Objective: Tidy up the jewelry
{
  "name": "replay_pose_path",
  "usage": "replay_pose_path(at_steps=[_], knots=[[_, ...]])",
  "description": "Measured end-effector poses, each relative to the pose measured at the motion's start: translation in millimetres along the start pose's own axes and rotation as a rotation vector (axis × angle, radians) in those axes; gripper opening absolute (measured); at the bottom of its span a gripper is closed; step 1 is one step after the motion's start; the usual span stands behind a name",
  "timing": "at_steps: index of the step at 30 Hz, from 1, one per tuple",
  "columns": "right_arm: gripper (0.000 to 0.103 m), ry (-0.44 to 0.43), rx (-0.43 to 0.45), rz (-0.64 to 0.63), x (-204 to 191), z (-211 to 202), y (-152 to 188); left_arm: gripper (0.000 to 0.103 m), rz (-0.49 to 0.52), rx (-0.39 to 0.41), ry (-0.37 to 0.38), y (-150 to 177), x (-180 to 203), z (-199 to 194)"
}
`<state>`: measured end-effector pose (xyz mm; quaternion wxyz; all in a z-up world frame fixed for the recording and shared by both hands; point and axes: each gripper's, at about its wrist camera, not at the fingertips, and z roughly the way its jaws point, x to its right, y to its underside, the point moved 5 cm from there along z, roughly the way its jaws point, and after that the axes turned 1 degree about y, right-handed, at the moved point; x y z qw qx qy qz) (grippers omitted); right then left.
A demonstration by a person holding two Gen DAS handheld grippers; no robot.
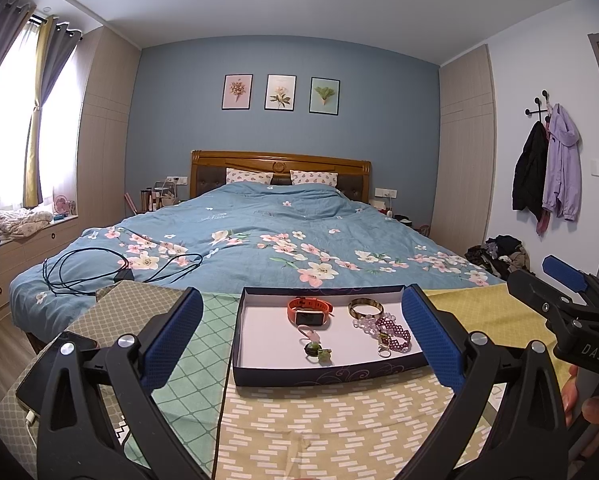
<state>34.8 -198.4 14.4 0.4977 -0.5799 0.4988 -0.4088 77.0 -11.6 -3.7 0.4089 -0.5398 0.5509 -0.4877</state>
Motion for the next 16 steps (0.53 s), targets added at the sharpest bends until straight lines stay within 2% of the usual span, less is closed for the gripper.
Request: replay_pose_path(at_steps=[7, 11, 14, 16], knots=[[0.096, 0.0, -0.002, 0.001, 0, -1, 0, 0.098, 0.005, -0.007, 0.005, 2, 0, 2], [0.096, -0.006, -0.02, -0.003, 2, 3, 0, 0.098, 0.0, -0.053, 0.025, 7, -2, 9], [0.096, 0.012, -0.072, -0.006, 16, 10, 5, 0.098, -0.013, -0.105, 0.024, 13, -6, 19], [0.096, 0.045, -0.164, -0.011, 36, 23, 15, 0.098, -0.02, -0.144, 0.022, 19, -12, 27]])
